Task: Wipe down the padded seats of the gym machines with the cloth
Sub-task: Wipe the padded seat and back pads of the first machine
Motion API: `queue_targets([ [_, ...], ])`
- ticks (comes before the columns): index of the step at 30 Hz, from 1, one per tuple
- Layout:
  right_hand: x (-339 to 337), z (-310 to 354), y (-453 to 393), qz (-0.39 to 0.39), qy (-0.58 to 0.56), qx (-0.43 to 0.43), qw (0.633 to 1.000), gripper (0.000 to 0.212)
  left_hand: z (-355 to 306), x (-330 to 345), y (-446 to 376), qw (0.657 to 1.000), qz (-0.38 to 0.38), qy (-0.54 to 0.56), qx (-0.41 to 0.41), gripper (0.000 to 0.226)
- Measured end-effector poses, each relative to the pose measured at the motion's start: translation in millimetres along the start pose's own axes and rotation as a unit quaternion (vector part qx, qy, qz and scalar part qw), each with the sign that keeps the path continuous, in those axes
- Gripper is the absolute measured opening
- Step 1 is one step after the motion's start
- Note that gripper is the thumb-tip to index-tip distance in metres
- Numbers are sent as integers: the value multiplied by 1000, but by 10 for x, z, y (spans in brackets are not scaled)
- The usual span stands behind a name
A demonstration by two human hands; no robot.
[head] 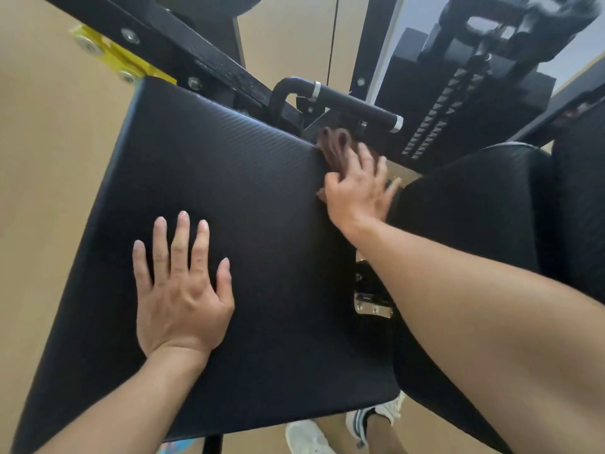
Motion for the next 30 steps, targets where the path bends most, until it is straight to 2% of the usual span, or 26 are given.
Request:
queue_targets([
  [2,-43,-350,-7,2,-26,100,995,59,2,8,4,1000,1,-1,3,65],
  [5,-104,-191,40,-35,-81,139,986,54,1,21,7,1000,7,-8,7,66],
  [7,-112,152,71,-57,-129,129,982,53,1,29,8,1000,8,-8,8,66],
  [9,-70,746,140,-36,-172,34,984,56,-4,43,7,1000,16,-17,12,66],
  [11,-3,1505,308,9,-205,-140,969,61,-5,60,5,999,25,-27,10,66],
  [12,17,1900,465,31,-207,-259,943,61,2,70,-1,999,30,-33,8,66],
  [14,118,2457,798,90,-177,-480,854,61,9,82,-13,998,39,-41,4,66],
  [15,177,2573,821,119,-153,-542,818,61,9,87,-19,998,40,-42,4,65],
  [16,231,2626,725,133,-129,-570,800,61,12,90,-18,998,40,-41,5,65],
  [18,261,2638,341,118,-91,-559,815,62,20,91,-13,999,36,-38,5,65],
  [22,306,2548,-195,100,-90,-422,896,63,9,98,1,999,34,-37,7,64],
  [27,297,2468,-211,56,-92,-350,931,66,18,82,-21,999,26,-31,2,64],
  [30,274,2000,-443,33,-49,-254,965,69,22,72,-12,1000,14,-21,5,64],
])
Point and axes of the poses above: each hand's wrist, its own y-axis away from the middle knuckle, its own x-axis out of the palm, z = x × y, the point moved 10 cm from there along -y, towards the middle knuckle, and after that the axes turned 11 degrees about -z, right-handed, at the moved point
